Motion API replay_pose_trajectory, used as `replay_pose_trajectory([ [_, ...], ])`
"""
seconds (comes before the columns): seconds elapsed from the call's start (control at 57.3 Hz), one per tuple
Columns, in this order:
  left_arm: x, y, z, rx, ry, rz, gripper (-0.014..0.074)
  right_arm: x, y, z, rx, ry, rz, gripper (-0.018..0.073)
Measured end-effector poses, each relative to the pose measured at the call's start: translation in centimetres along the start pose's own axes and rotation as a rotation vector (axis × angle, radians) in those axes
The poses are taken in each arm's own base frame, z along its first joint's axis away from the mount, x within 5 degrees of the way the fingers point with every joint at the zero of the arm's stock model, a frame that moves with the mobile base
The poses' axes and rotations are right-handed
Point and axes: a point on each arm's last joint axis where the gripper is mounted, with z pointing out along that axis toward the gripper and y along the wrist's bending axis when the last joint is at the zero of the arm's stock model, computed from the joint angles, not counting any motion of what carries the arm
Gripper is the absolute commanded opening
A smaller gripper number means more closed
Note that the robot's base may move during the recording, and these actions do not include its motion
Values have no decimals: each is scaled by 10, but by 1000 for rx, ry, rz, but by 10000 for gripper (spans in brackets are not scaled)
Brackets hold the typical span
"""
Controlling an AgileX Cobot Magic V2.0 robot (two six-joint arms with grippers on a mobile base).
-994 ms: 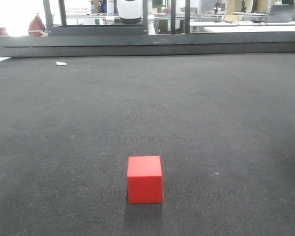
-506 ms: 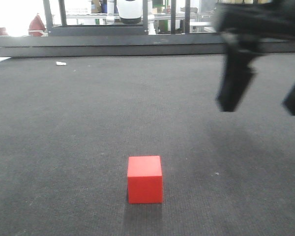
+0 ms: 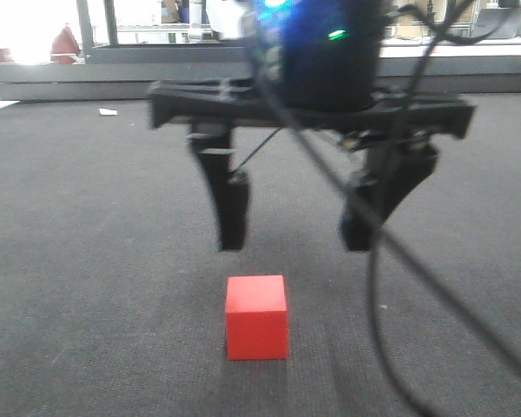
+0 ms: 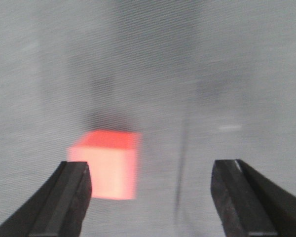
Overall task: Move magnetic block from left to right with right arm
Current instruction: 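Lower the open right gripper over the red cube, then close the right gripper on the red cube and lift it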
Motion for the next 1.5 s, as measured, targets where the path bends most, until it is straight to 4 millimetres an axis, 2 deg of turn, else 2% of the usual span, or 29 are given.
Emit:
replay_pose_trajectory([
  [0.279, 0, 0, 0, 0, 0, 0, -126, 12, 14, 11, 6, 20, 16, 600],
  [0.471, 0, 0, 0, 0, 0, 0, -126, 13, 22, 29, 27, 40, 27, 600],
  [0.959, 0, 0, 0, 0, 0, 0, -126, 11, 23, 52, 71, 45, 54, 593],
  [1.238, 0, 0, 0, 0, 0, 0, -126, 11, 23, 55, 75, 48, 56, 368],
  [1.5, 0, 0, 0, 0, 0, 0, -126, 11, 23, 50, 66, 41, 57, 356],
])
